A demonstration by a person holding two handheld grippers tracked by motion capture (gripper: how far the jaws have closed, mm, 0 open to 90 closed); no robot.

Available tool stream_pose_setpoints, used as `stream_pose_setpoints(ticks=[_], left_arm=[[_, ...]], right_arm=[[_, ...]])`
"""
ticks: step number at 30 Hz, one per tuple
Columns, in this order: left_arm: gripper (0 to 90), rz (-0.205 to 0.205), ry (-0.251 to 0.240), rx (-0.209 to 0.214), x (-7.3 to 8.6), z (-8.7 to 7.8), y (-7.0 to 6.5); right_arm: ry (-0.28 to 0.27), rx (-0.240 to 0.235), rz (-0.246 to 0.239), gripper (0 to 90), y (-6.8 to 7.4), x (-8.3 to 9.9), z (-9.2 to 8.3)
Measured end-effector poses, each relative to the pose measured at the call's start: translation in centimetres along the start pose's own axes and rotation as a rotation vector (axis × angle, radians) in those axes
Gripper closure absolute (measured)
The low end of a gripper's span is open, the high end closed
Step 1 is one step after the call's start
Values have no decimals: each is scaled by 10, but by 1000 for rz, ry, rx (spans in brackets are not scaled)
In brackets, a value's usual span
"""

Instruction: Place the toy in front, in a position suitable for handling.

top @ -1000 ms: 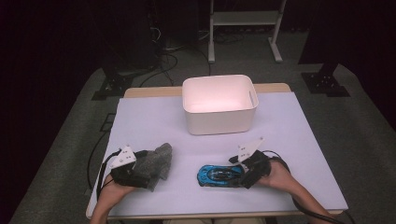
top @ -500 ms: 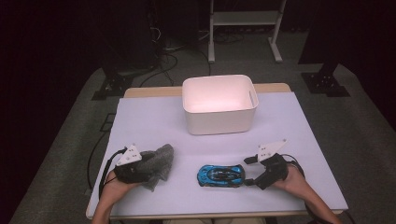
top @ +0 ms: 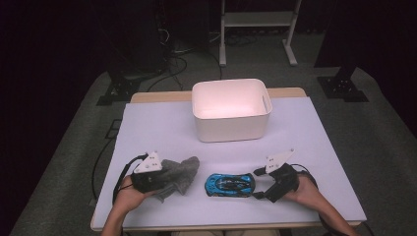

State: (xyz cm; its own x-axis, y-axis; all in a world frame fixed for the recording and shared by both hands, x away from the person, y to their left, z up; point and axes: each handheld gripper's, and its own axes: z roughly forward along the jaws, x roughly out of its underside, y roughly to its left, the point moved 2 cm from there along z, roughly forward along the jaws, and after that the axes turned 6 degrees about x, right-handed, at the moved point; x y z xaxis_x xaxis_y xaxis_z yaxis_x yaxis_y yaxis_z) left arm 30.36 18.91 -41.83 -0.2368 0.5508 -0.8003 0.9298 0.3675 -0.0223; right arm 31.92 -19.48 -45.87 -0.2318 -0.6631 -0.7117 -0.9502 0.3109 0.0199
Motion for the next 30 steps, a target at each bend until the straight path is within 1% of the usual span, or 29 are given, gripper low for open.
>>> stream_pose_setpoints(ticks=[1,5,6,8,9,10,11,12,13,16,17,19,20,21,23,26,28,30], left_arm=[[783,9,5,21,-5,5,-2],[778,70,53,104,-28,29,-13],[778,97,64,140,-38,42,-20],[778,125,77,185,-50,56,-28],[778,125,77,185,-50,56,-28],[778,140,94,218,-57,66,-32],[778,158,128,238,-67,81,-38],[778,170,146,245,-71,86,-40],[778,170,146,245,-71,86,-40],[778,207,187,285,-89,112,-47],[777,207,187,285,-89,112,-47],[777,227,206,302,-97,121,-49],[777,239,220,318,-102,130,-52],[774,239,220,318,-102,130,-52],[774,248,239,333,-107,139,-54],[774,246,250,334,-107,142,-54],[775,235,248,341,-105,142,-52],[776,225,252,339,-102,140,-51]], right_arm=[[0,0,0,176,0,0,0],[3,-3,-16,177,2,-3,5],[3,-6,-24,178,2,-4,5],[4,-8,-23,178,3,-5,7],[3,-9,-27,179,3,-5,7],[3,-9,-27,179,3,-5,7],[-2,-4,-37,179,4,-6,7],[-5,-1,-39,179,4,-7,6],[-5,-1,-39,179,4,-7,6],[-13,-2,-38,178,4,-7,4],[-13,-2,-38,178,4,-7,4],[-15,-2,-38,177,4,-7,4],[-16,2,-39,177,4,-7,5],[-17,4,-39,177,4,-7,6],[-14,11,-46,178,4,-7,8],[-5,20,-63,212,4,-5,10],[-10,15,-61,215,3,-5,11],[-6,22,-65,216,5,-5,11]])
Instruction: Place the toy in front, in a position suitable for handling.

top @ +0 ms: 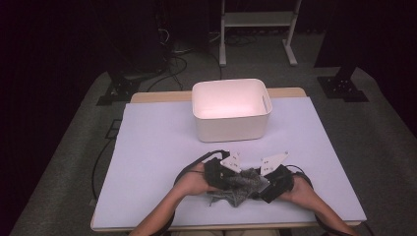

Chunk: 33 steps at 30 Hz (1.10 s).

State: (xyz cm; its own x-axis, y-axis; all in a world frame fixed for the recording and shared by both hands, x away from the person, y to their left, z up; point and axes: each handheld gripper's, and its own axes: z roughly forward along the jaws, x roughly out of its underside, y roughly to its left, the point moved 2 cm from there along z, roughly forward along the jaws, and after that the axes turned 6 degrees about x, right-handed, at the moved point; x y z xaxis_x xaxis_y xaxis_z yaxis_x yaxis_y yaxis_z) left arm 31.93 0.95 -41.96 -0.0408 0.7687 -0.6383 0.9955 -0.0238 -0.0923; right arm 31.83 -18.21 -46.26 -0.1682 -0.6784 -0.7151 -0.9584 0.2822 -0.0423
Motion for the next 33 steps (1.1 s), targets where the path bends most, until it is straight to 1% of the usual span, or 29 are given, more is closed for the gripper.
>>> stream_pose_setpoints(ticks=[1,2,5,6,7,8,11,12,13,14,15,16,17,18,19,22,24,26,27,28,29,33], left_arm=[[776,0,0,0,0,0,0],[776,-2,-1,-4,1,-1,-1],[774,-4,2,-18,5,-8,-1],[774,-4,2,-18,5,-8,-1],[774,-12,6,-25,10,-14,-1],[774,-12,6,-25,10,-14,-1],[774,-50,11,-54,27,-29,2],[774,-56,17,-61,31,-33,3],[774,-56,17,-61,31,-33,3],[774,-82,28,-80,44,-40,5],[774,-99,29,-84,50,-42,5],[774,-99,29,-84,50,-42,5],[774,-120,37,-90,61,-45,5],[774,-142,29,-89,67,-46,5],[774,-142,29,-89,67,-46,5],[774,-154,16,-74,76,-45,1],[775,-151,16,-73,76,-44,0],[775,-152,18,-51,76,-43,-2],[775,-152,18,-51,76,-43,-2],[775,-154,18,-35,76,-42,-3],[775,-155,16,-23,76,-41,-4],[775,-159,13,-19,77,-42,-3]], right_arm=[[0,0,0,216,0,0,0],[1,2,-15,216,0,-1,1],[2,3,-24,219,1,-2,2],[2,3,-24,219,1,-2,2],[4,2,-26,219,1,-3,2],[4,2,-26,219,1,-3,2],[-1,-2,-32,220,0,-2,2],[0,-4,-28,220,0,-2,2],[0,-5,-28,220,0,-2,2],[-1,-5,-29,220,0,-2,3],[-2,-5,-30,220,0,-2,3],[-2,-5,-30,220,0,-2,3],[-2,-6,-31,220,0,-2,3],[-2,-6,-30,220,0,-2,3],[-2,-6,-30,220,0,-2,3],[-6,-12,-33,223,1,-4,5],[-6,-15,-36,224,1,-5,6],[-13,-32,-31,230,0,-6,7],[-13,-32,-31,230,0,-6,7],[-15,-37,-41,231,-1,-6,7],[-20,-48,-37,231,-2,-6,7],[-10,-58,-23,228,-3,-7,8]])
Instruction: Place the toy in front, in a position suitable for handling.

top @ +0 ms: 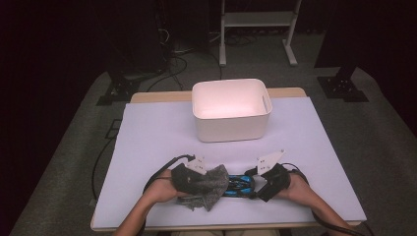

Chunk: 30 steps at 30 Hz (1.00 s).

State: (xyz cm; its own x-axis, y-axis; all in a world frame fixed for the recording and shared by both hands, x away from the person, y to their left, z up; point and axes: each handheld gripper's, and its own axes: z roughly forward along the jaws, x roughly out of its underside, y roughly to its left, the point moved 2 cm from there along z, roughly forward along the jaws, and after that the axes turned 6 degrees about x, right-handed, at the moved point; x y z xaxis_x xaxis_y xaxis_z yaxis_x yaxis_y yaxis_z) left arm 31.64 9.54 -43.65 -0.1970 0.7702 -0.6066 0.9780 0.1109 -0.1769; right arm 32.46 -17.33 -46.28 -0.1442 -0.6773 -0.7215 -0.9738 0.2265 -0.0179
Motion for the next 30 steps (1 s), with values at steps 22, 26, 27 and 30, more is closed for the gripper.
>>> stream_pose_setpoints(ticks=[22,26,27,30], left_arm=[[775,-15,-103,14,0,-19,-6],[774,4,-85,22,-7,-10,-8],[775,17,-62,23,-11,-4,-8],[774,33,-49,21,-17,1,-10]], right_arm=[[81,-107,-132,243,6,-32,38],[87,-79,-157,240,10,-32,41],[88,-70,-144,237,11,-32,41],[80,-71,-95,216,10,-28,33]])
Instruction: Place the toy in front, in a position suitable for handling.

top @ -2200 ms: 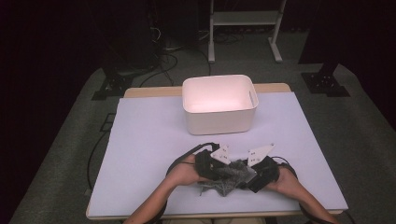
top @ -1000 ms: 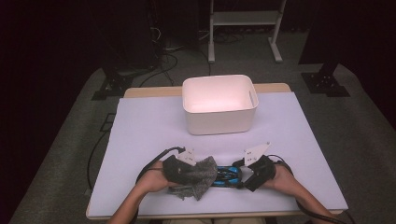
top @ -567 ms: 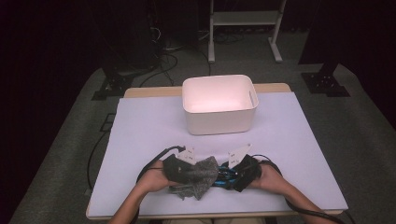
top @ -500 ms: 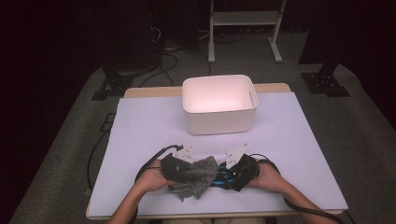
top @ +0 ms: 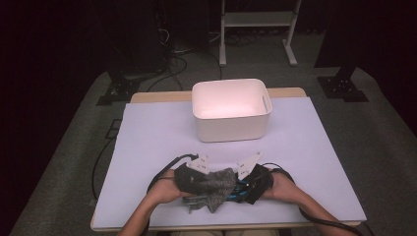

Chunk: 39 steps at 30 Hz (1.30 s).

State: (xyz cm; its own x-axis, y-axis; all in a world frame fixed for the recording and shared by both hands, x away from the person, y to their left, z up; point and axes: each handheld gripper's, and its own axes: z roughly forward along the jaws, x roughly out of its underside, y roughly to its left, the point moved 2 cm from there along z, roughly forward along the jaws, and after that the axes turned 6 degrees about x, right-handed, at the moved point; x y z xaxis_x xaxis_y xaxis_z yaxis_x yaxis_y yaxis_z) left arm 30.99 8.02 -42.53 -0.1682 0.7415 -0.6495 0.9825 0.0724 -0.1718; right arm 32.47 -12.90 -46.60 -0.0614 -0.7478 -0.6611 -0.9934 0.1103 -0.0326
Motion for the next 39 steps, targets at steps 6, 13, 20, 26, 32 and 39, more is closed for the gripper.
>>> stream_pose_setpoints(ticks=[6,13,20,26,32,39], left_arm=[[775,27,43,-4,-12,8,1],[774,35,57,-6,-17,9,-2],[775,94,75,18,-43,24,-6],[775,130,96,55,-66,47,-5],[776,133,107,55,-66,49,-5],[775,89,55,-6,-32,25,-9]], right_arm=[[-25,44,42,216,2,18,-23],[-40,83,51,216,6,32,-33],[-38,76,39,220,6,27,-28],[-50,72,41,219,6,24,-24],[-62,69,50,220,6,26,-24],[-51,76,39,220,7,25,-24]])
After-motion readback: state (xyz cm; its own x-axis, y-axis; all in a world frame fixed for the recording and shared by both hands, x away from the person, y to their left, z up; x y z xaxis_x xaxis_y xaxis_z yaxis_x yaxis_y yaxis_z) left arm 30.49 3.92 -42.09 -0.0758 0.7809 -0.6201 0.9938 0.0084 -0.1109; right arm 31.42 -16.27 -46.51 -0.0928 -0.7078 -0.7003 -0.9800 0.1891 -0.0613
